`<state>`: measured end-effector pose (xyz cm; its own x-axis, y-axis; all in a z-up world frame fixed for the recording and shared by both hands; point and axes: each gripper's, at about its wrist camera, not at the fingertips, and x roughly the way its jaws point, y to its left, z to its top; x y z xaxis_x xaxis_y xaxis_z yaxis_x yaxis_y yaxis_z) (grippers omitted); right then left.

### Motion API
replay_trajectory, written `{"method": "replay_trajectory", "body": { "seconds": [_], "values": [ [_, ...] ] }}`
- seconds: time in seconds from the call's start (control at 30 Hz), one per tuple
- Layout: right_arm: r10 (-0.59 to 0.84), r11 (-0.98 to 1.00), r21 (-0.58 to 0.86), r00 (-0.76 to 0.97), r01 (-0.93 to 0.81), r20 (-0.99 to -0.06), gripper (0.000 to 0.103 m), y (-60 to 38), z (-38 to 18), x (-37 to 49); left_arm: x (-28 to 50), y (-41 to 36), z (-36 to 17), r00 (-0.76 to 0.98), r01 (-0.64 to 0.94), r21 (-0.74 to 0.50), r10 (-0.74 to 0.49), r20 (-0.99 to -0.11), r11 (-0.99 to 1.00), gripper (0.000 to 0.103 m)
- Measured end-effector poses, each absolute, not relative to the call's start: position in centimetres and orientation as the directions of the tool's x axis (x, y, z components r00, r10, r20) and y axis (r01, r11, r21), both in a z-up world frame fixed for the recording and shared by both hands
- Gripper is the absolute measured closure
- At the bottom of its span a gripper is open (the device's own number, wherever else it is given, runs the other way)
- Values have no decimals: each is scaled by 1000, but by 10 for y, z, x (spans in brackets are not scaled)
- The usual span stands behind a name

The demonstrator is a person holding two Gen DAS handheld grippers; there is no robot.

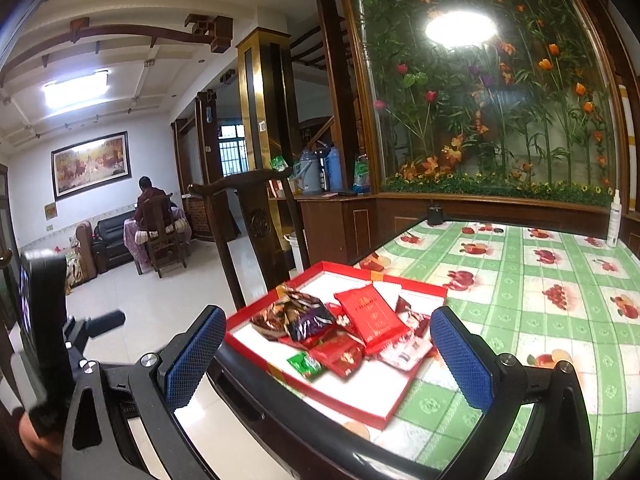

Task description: Organize snacks

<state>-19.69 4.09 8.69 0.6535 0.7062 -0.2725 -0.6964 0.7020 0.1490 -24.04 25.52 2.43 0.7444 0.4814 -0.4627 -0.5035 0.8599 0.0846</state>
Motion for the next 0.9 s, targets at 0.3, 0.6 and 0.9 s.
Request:
{"method": "replay_trajectory", "body": {
  "seconds": [0.3, 0.6, 0.9],
  "values": [
    [723, 682, 152, 627, -715, -291, 0, 65, 90, -180, -226, 269, 16, 730, -511, 59, 469, -498, 858, 0],
    [715, 687, 167, 618, -707, -327, 0, 69, 75, -160, -205, 273, 13, 730, -487, 61, 445, -520, 871, 0],
    [701, 699, 168, 620, -695, -353, 0, 81, 78, -125, -169, 275, 27, 742, -451, 65, 414, -527, 890, 0]
  ]
}}
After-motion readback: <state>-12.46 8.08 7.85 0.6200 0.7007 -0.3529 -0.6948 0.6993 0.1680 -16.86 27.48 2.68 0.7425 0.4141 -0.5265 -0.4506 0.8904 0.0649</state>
